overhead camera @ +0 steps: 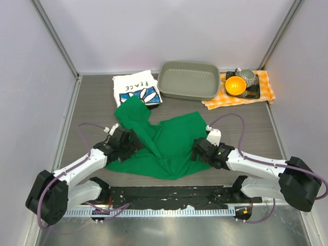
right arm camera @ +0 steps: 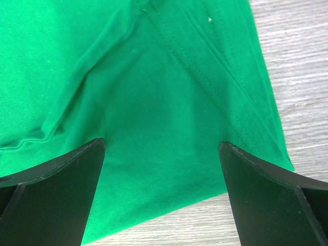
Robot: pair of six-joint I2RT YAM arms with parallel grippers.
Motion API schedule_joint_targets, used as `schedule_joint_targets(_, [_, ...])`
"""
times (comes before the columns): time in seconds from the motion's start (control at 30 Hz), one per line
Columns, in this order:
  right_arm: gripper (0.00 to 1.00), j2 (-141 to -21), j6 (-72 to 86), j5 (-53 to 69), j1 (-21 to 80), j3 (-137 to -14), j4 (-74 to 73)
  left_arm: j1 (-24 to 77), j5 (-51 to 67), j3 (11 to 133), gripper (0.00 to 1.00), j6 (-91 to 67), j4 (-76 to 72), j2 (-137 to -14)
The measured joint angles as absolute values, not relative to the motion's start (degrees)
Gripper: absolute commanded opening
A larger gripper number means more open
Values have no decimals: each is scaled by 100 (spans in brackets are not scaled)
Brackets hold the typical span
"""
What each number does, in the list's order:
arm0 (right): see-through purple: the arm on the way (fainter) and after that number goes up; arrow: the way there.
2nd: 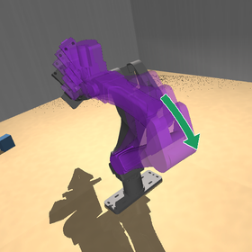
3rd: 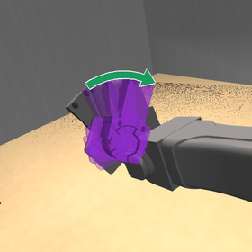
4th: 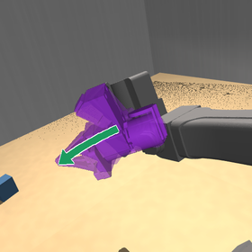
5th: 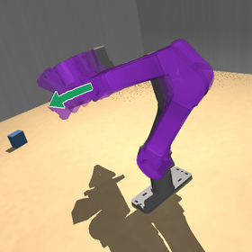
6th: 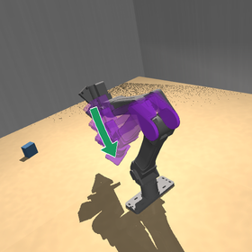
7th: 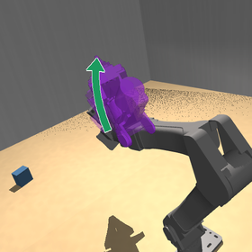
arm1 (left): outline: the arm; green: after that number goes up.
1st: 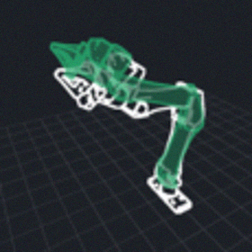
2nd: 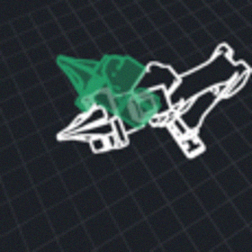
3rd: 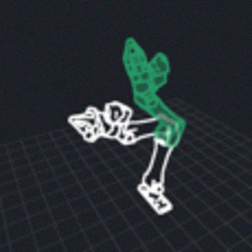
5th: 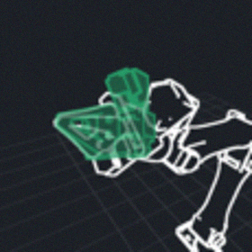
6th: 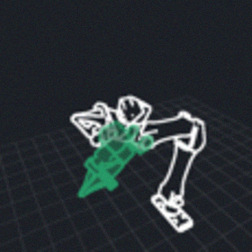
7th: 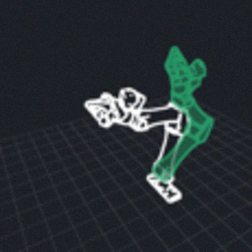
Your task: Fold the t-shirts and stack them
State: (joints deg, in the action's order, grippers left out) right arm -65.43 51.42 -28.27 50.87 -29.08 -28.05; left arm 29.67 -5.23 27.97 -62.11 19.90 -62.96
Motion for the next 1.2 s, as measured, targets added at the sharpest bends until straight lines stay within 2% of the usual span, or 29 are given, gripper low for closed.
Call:
schedule_joint_targets(0.37, [100,-6615,5819,-2985,5050,-2895,-3162,2967,-1356,2359,100,-6652,3533,-4637])
schedule_joint_targets(0.77, [100,-6344,6326,-3181,5033,-2899,-3774,2967,-1800,2316,100,-7308,4956,-3588])
schedule_joint_targets(0.93, [100,-5723,5852,-3516,4991,-3317,-3811,2967,-1850,2923,100,-7100,4987,-4167])
schedule_joint_targets(1.07, [100,-6121,5476,-3736,4954,-3931,-3544,2967,-1861,3444,100,-6890,4600,-4737])
schedule_joint_targets(1.2, [100,-6484,5247,-3708,4871,-3903,-3094,2967,-1857,3642,100,-6788,4265,-5172])
